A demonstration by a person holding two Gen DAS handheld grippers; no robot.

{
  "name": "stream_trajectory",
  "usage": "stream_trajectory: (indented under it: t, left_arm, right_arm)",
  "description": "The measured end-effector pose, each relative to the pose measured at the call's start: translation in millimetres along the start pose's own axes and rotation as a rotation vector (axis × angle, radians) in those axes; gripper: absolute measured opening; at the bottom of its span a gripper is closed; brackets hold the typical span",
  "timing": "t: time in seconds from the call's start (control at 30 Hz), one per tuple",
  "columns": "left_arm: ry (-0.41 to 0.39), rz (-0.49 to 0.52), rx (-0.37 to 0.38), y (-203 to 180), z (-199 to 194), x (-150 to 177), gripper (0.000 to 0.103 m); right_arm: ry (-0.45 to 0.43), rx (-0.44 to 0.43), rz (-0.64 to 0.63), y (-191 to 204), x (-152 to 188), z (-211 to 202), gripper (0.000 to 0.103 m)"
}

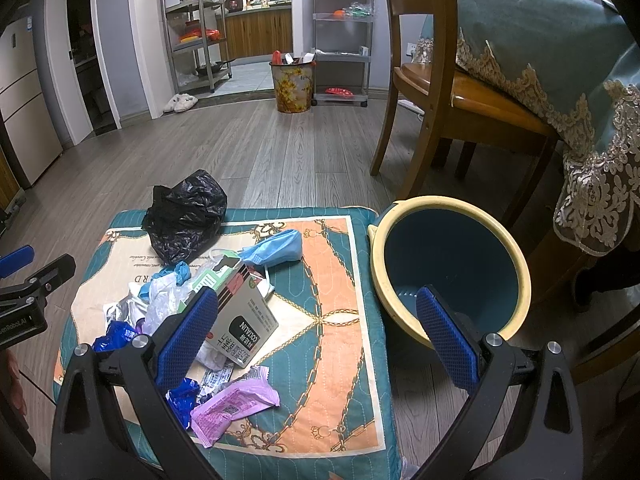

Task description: Collect trash

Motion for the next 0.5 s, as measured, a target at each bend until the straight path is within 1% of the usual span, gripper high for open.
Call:
stream_trajectory:
  t: [0.2, 0.3, 0.5]
  left_arm:
    - [0.001, -0.002, 0.000, 0.6, 0.2, -0.8, 0.098]
    - [0.005, -0.007, -0.019, 3.5, 0.5, -1.9, 0.098]
    - [-0.016, -0.023, -0.004, 3.9, 0.1, -9.9, 0.098]
  right_arm:
    - [0.004, 0.001, 0.003, 0.0, 1.0, 1.0, 0.098]
    - [0.005, 0.003, 0.000, 1.2, 2.7, 2.2, 0.098]
    - [0.017, -0.003, 0.004, 1.5, 3.1, 7.0, 0.098]
Point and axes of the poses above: each gripper's, at about its wrist camera, not at the fingertips, and z roughly the way its jaws point, y to its left, x to its underside, the point moved 8 cm from there along z, roughly the way its jaws point, and after that the axes turned 5 degrees about -x, right-handed, at the moved point
